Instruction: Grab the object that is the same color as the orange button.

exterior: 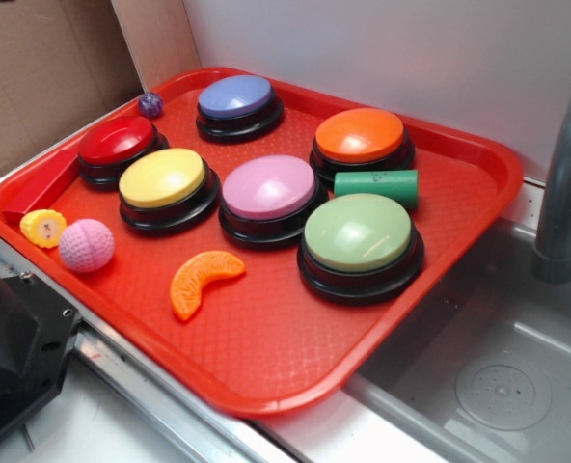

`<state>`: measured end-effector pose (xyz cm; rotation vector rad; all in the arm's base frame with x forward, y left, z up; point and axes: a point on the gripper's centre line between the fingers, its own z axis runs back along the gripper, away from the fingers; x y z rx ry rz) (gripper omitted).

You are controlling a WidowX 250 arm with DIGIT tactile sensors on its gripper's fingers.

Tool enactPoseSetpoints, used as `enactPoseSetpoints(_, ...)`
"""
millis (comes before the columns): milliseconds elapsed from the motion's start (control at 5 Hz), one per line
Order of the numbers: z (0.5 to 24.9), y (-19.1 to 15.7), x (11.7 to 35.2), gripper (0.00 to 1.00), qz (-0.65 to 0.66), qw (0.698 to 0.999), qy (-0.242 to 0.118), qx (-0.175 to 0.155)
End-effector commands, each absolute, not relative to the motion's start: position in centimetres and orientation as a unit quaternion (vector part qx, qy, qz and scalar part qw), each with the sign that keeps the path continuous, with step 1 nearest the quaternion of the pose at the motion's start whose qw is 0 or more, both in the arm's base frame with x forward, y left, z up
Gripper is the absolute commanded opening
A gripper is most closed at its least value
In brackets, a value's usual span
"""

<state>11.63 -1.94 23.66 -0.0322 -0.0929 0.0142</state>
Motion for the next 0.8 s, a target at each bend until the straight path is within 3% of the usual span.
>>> enactPoseSetpoints(0,23.7,-1.9,11.6,1.0,0.007,0.999,-0.046,-0.016)
enactPoseSetpoints(400,18.4,-4.6,13.3,1.0,0.033,0.996,-0.069,-0.046)
enactPoseSetpoints(600,15.3,-5.9,13.8,1.0,0.067,0.994,-0.076,-0.026)
